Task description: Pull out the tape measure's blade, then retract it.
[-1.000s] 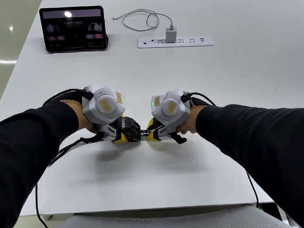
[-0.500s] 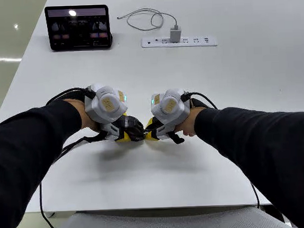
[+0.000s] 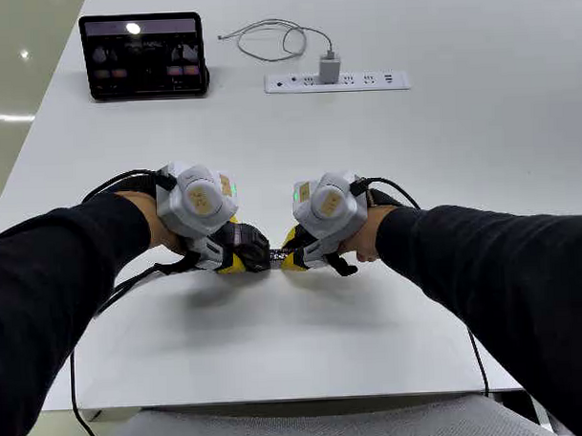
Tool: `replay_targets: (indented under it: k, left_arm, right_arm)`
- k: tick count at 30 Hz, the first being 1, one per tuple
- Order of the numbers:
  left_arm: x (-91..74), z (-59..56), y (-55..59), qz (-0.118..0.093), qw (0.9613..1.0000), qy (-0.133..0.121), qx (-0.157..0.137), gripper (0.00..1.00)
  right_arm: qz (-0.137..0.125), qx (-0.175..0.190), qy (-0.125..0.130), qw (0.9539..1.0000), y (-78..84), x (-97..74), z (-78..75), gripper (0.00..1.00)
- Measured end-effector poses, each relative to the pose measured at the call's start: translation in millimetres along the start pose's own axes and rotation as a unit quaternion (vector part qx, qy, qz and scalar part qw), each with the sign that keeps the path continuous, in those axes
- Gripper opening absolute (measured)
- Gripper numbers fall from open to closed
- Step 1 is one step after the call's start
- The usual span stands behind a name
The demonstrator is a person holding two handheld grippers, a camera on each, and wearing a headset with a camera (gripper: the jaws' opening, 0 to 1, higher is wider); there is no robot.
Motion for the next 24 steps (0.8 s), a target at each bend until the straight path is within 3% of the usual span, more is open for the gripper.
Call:
replay_targets:
  k: [24]
  left_arm:
    - [-0.1,0.2,0.7,-0.004,1.0000,0.000,-0.003,0.33]
  right_arm:
    - [0.009,0.009,0.007,0.9999,15.4,-11.8,-3.0,0.11]
Point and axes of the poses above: the centre of the closed fingertips' face, and the gripper's own axes: x roughly forward along the fingers, z roughly to its left, y roughly out of its underside, the point moved 2 cm from there along -x, roughly backward along the fingers, and after that the axes turned 3 degrees about y, right-handed, at the moved point
